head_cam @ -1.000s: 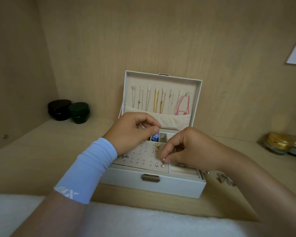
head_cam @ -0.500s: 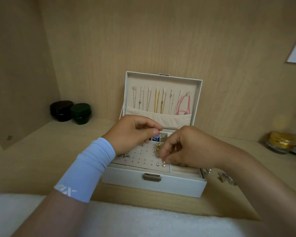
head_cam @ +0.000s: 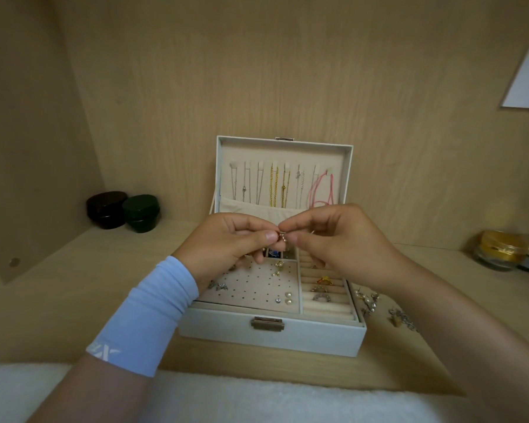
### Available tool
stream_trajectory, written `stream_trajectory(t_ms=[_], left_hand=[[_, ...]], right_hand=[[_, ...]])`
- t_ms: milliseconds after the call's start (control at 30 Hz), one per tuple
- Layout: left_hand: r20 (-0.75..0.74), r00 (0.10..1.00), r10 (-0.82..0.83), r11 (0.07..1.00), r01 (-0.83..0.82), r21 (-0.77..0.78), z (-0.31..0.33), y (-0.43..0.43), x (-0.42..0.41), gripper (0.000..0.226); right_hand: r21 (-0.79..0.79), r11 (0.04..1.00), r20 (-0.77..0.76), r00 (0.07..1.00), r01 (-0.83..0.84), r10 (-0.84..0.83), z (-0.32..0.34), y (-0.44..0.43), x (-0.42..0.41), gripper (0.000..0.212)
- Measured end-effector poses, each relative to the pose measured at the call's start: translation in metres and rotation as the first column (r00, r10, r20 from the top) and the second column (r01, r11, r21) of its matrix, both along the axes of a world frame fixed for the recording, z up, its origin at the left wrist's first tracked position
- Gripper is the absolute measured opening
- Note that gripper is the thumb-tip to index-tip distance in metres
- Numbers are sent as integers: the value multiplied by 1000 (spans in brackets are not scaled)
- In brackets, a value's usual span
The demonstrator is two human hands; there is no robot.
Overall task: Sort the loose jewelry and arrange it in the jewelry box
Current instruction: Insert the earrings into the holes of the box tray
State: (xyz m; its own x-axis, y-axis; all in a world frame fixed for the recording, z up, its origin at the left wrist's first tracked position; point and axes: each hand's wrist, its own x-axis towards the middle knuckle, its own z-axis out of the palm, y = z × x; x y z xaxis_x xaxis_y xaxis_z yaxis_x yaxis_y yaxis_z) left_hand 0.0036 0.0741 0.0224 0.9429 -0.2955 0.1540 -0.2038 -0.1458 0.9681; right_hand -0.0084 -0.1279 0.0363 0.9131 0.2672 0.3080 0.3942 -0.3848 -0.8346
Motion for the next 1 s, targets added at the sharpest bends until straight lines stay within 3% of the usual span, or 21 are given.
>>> stream_trajectory(t_ms=[300, 467, 667, 1000], left_hand=[[49, 997, 53, 996, -56, 70, 2, 3, 2, 11], [49, 998, 35, 999, -36, 26, 8, 20, 9, 15], [4, 998, 64, 996, -64, -57, 6, 39, 18, 16], [-9, 999, 46, 999, -46, -26, -1, 48, 23, 16]], right_hand=[[69, 997, 10, 1000, 16, -17, -3, 9, 3, 10], [93, 995, 16, 1000, 24, -26, 9, 23, 14, 10], [10, 1000, 63, 998, -14, 13, 18, 48, 27, 7], [-42, 999, 161, 987, 16, -9, 6, 60, 33, 10]])
